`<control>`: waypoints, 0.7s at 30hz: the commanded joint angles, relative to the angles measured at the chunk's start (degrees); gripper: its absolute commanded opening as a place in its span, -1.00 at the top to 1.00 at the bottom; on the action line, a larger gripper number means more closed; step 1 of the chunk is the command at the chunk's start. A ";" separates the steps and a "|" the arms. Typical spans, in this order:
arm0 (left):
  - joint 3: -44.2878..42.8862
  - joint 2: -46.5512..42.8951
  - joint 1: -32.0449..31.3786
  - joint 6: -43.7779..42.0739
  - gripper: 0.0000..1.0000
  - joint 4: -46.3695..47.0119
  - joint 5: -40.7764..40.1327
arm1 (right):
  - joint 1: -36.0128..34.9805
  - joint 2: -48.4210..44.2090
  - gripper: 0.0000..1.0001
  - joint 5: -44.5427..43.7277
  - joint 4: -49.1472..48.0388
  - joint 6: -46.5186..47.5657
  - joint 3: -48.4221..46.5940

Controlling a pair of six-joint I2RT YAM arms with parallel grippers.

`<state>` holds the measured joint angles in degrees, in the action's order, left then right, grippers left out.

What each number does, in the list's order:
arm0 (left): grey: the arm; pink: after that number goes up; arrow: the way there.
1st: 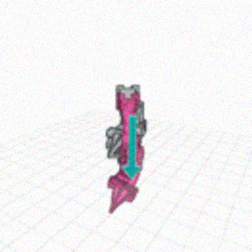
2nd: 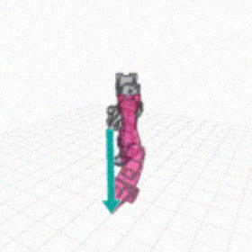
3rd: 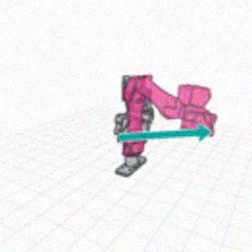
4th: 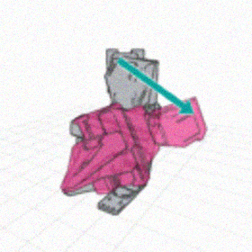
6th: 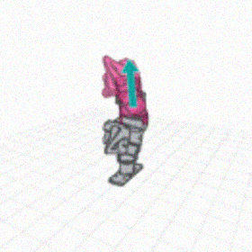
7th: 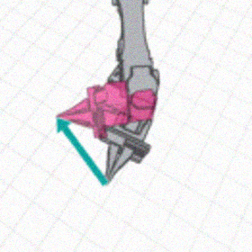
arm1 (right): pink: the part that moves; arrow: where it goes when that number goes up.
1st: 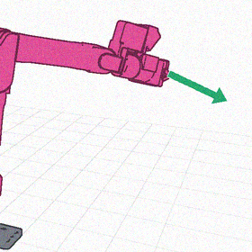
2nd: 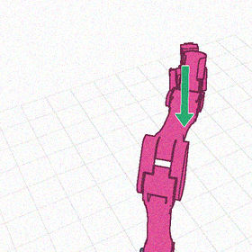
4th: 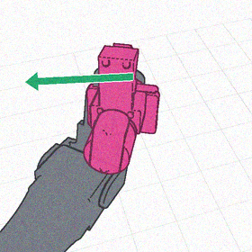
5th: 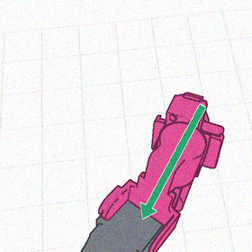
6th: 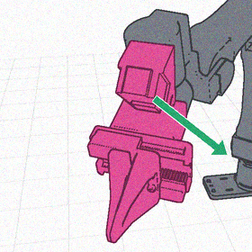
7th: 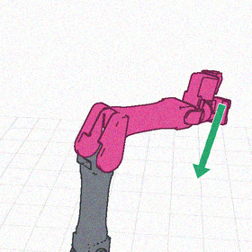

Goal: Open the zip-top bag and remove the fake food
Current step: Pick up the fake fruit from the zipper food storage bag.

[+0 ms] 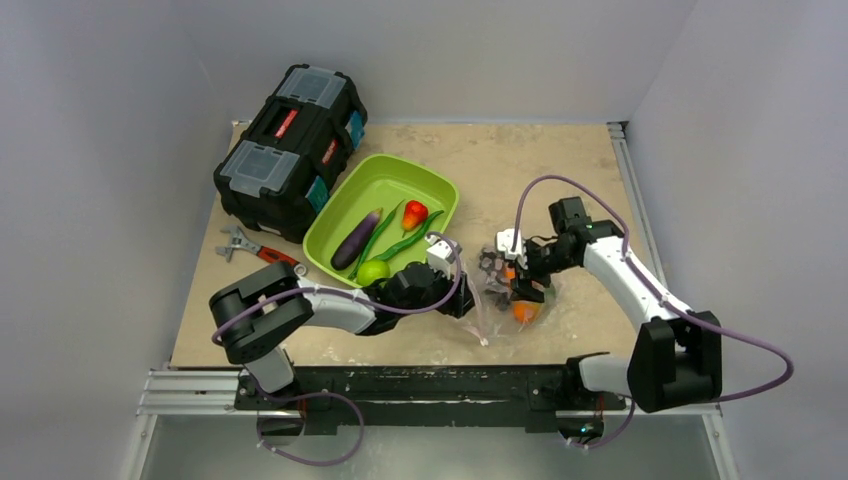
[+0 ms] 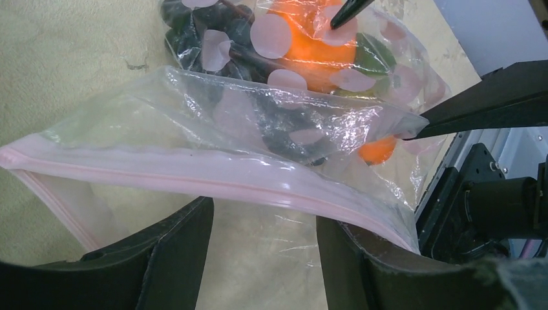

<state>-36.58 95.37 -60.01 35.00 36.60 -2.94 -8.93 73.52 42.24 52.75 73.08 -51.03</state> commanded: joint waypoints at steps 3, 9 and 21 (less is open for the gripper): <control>-2.45 1.31 0.79 0.43 -0.16 4.03 1.48 | -4.40 -0.69 0.12 -1.64 -7.74 -5.38 1.61; -1.93 1.66 1.20 0.36 -0.15 5.53 2.04 | -6.21 -1.87 0.98 0.79 -5.63 -6.35 1.07; -0.93 1.47 1.60 0.49 -0.17 7.68 2.68 | -7.77 -4.07 1.00 6.32 -2.69 -8.15 -2.15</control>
<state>-37.10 96.68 -58.87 34.96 39.90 -1.23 -15.88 71.00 43.46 49.32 66.35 -50.46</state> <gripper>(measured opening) 0.581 0.007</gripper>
